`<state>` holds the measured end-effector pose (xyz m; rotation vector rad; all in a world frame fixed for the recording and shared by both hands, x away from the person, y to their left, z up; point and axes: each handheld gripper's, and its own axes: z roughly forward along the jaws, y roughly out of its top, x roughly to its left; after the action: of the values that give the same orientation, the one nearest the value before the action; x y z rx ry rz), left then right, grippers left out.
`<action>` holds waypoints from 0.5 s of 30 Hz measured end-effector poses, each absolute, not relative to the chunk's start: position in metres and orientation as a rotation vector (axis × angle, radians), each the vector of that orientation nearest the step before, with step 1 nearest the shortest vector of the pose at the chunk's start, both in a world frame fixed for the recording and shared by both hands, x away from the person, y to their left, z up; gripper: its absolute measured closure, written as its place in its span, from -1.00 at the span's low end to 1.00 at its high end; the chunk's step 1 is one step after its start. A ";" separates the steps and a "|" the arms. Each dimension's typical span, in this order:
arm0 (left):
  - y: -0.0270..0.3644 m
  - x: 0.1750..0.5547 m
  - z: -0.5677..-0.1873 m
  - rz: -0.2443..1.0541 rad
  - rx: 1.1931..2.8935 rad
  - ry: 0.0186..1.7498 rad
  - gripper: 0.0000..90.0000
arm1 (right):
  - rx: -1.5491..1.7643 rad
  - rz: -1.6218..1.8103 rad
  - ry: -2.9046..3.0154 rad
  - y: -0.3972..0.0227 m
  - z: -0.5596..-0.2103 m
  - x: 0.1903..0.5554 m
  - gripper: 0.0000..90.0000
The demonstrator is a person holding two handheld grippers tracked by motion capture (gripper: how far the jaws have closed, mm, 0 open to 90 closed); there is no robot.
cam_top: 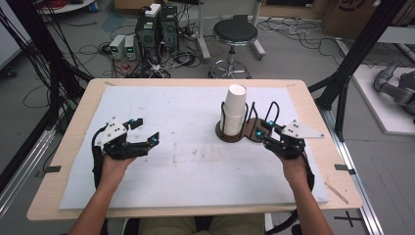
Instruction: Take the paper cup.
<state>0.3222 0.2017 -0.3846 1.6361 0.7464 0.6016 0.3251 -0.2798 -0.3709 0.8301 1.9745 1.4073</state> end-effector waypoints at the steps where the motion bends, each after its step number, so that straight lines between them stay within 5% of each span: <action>1: 0.201 0.324 -0.383 0.602 1.642 0.739 -0.57 | 0.824 1.398 1.989 -0.272 -0.371 0.331 0.73; 5: 0.190 0.339 -0.366 0.614 1.644 0.677 -0.57 | 0.829 1.371 2.006 -0.259 -0.373 0.341 1.00; 15: 0.149 0.379 -0.335 0.470 1.683 0.576 -0.57 | 0.890 1.390 2.044 -0.242 -0.377 0.361 1.00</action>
<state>0.3786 0.1494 -0.3346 1.6835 0.5763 0.4702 0.3614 -0.2421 -0.3771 0.8900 2.0437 1.3900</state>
